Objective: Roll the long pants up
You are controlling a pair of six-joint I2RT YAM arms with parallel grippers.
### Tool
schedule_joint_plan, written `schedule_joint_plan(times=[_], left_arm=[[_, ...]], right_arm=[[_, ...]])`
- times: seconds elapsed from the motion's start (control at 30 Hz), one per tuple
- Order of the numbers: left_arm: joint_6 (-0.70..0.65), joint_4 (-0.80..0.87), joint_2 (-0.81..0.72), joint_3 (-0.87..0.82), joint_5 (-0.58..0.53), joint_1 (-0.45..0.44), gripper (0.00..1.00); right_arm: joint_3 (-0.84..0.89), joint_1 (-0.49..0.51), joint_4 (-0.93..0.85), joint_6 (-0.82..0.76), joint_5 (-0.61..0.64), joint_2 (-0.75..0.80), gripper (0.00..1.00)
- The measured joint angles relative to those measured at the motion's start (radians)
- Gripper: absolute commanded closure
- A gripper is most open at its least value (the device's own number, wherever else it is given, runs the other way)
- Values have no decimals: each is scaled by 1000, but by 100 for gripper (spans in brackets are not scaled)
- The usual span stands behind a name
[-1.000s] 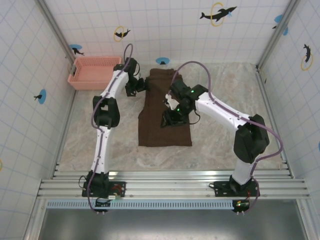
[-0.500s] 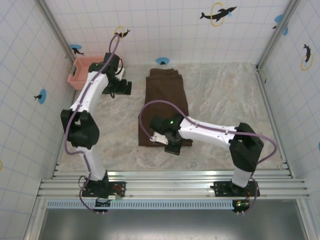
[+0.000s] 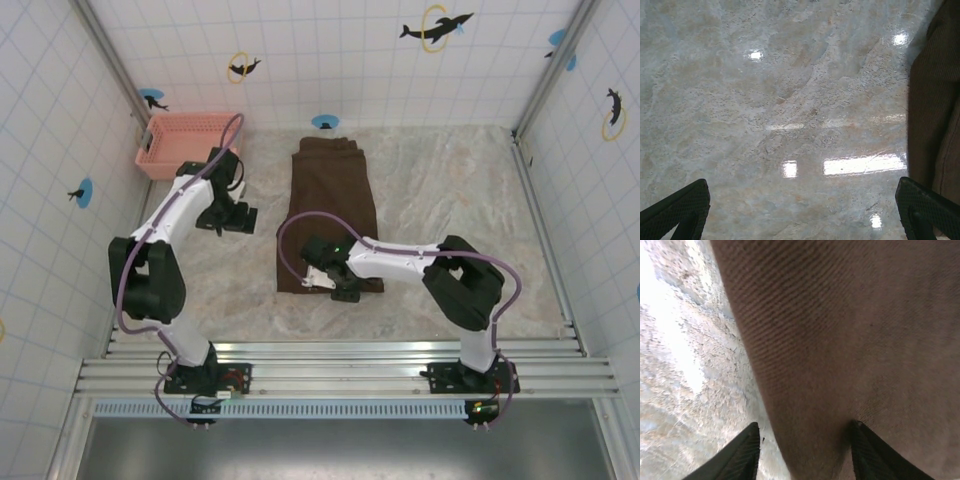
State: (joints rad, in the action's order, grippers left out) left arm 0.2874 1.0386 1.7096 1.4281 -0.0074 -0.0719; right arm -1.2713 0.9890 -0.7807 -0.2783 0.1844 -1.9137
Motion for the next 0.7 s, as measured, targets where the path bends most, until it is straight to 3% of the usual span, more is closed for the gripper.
schedule_joint_plan(times=[0.07,0.13,0.3,0.4,0.7], left_arm=[[0,-2,-23,-1,1,0,2],[0,-5,-40,-5,5,0,2],[-1,-14,-77,-49,27,-3,3],[-5,-9,-93,-74,34,-11,2],[-38,-2,-111,-79,35,-51,2]], right_arm=[[-11,-10,0,-10,-5,-17,73],[-33,-21,-2,-17,-17,-34,100],[-74,-42,-20,-55,-92,-40,100],[-122,-61,-71,-80,-206,-40,100],[-455,-153,-386,-95,-703,-148,98]])
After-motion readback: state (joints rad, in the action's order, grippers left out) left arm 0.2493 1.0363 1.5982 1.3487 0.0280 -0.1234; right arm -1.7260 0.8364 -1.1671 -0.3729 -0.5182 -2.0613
